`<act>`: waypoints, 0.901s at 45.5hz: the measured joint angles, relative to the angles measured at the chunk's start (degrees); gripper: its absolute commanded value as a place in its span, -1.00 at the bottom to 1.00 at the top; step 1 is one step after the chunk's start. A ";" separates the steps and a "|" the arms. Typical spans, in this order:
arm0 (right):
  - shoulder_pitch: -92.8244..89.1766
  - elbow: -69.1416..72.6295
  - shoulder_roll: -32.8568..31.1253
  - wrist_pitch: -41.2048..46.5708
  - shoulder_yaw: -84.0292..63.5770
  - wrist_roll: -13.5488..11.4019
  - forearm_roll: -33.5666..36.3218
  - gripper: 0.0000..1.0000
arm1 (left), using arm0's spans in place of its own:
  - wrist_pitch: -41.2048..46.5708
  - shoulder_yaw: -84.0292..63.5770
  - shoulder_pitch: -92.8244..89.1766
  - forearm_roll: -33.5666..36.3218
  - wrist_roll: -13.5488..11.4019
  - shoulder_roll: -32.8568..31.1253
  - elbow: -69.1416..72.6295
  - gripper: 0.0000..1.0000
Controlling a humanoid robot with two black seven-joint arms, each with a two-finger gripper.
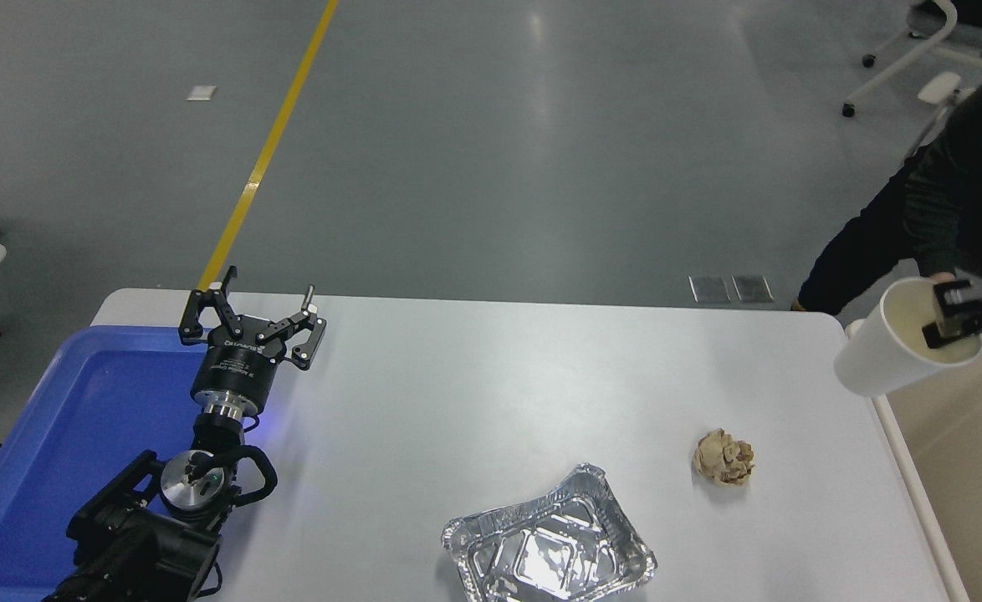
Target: Pick up paper cup place in dustbin
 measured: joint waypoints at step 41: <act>-45.81 -35.26 -8.48 -34.43 22.16 -1.71 34.62 -1.00 | 0.05 -0.08 -0.06 -0.07 0.00 -0.01 -0.01 0.98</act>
